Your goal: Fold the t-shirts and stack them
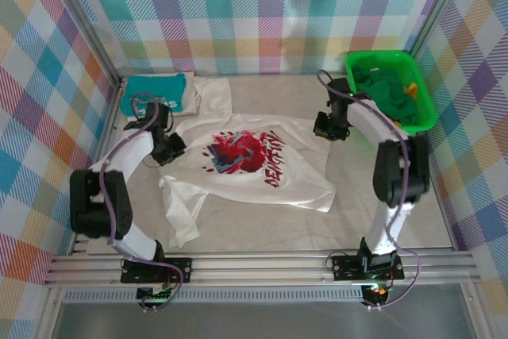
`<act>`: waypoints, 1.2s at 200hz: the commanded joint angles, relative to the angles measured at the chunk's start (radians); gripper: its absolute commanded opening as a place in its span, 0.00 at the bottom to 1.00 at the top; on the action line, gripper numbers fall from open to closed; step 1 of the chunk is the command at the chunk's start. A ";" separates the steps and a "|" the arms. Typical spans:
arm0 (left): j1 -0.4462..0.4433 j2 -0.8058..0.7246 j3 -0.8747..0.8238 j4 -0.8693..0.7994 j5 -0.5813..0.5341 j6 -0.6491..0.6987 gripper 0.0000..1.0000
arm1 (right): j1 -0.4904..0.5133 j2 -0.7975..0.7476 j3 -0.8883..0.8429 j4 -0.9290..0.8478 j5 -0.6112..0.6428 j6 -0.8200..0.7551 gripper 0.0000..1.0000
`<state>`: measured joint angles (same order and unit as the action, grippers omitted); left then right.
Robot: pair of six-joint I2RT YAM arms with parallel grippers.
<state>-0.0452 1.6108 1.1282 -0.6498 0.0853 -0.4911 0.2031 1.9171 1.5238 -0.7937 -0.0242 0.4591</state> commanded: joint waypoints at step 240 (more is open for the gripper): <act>-0.104 0.488 0.607 0.066 -0.030 -0.004 0.16 | -0.054 0.285 0.634 -0.023 -0.052 -0.047 0.04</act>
<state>-0.1368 2.2696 1.8103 -0.5938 0.0826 -0.5026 0.1108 2.4565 2.3604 -0.9066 0.0193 0.4389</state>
